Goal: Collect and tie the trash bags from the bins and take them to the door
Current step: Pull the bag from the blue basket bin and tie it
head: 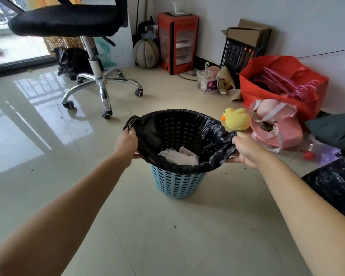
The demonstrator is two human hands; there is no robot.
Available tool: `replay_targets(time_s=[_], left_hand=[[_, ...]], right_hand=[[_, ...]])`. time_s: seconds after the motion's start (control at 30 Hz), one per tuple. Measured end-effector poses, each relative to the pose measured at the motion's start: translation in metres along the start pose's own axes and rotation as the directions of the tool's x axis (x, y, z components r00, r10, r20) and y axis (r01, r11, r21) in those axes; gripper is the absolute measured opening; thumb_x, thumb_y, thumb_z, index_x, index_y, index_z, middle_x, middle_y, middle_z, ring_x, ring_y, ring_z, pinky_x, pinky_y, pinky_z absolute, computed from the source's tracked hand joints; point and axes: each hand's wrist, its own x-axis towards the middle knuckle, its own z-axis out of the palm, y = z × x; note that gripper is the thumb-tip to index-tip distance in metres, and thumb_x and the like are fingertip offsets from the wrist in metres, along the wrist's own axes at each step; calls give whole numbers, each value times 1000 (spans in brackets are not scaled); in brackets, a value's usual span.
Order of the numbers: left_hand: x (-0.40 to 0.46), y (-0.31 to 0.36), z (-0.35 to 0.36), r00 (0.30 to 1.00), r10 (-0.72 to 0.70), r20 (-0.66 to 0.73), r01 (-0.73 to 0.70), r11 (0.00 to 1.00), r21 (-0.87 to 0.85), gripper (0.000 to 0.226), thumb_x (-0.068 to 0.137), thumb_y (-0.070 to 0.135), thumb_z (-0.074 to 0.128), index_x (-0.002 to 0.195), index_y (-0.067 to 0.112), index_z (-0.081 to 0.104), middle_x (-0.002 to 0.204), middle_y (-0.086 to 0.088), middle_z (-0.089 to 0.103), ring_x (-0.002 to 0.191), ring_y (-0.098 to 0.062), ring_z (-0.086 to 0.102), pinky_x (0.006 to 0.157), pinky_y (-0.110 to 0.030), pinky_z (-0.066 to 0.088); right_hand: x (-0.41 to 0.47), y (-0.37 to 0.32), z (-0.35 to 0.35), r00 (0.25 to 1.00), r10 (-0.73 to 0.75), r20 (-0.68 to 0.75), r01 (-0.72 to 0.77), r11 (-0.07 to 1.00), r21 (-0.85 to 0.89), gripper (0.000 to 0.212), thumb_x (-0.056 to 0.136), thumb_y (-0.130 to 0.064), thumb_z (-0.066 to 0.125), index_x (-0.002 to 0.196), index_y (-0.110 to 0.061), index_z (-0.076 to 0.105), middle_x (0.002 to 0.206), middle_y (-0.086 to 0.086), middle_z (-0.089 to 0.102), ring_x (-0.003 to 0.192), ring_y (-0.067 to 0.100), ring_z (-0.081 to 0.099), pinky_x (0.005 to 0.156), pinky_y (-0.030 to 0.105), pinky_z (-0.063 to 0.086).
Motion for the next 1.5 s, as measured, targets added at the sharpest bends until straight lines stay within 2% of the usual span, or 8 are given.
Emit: replay_targets(time_s=[0.33,0.53,0.67,0.87,1.07,1.2,1.3,1.5], left_hand=[[-41,39,27,954,-80,288,102,993,-62,19,96,7,45,78,10,49,74,-8,54,51,-15,51,48,-25,53],[-59,32,64,881,-170,442,346,869,-354,25,98,-1,32,79,0,46,68,-11,48,52,-15,45,57,-35,58],[-39,30,52,896,-195,400,322,904,-281,19,97,9,41,81,6,51,74,-10,54,67,-19,56,73,-34,53],[7,10,25,931,-279,236,349,872,-343,35,88,42,59,105,11,53,93,-6,58,75,-20,59,62,-36,54],[8,14,39,892,-180,415,396,753,-525,12,97,12,43,95,5,52,60,-8,65,47,-16,65,47,-23,56],[-2,18,54,908,-160,386,314,871,-378,30,98,13,35,79,9,58,62,-8,67,49,-18,66,48,-25,56],[-4,17,63,977,113,179,-146,972,183,20,91,8,41,86,8,61,80,-13,61,74,-26,62,66,-29,47],[-42,9,83,807,248,536,-590,322,740,30,92,10,39,117,-2,49,113,-21,62,103,-34,59,80,-33,43]], right_hand=[[-23,-25,25,931,-39,364,149,948,-280,11,93,-28,55,101,-33,52,84,-5,59,60,3,50,42,17,26],[-31,-19,77,873,-143,467,381,796,-469,77,81,-41,69,143,-20,29,125,-8,53,103,9,58,72,21,47],[-18,-2,83,876,-359,322,481,690,-540,23,90,-20,57,111,-11,64,107,7,69,103,24,63,88,35,48],[-21,-5,60,834,-144,533,417,798,-436,23,94,-9,50,100,-19,70,99,3,73,91,14,66,90,29,49],[-24,-8,34,773,102,626,285,827,-486,23,93,-6,49,94,-13,71,87,3,68,71,11,60,55,16,44],[-7,-13,10,912,4,410,289,704,-649,22,88,-7,48,91,-20,65,75,-4,58,67,11,53,63,20,40],[7,-8,14,945,-253,208,326,671,-666,19,87,-10,50,83,-27,59,72,-6,55,71,16,51,65,27,37],[2,0,67,857,-336,392,508,681,-527,70,89,-5,50,145,-40,27,116,5,61,90,17,60,74,17,45]])
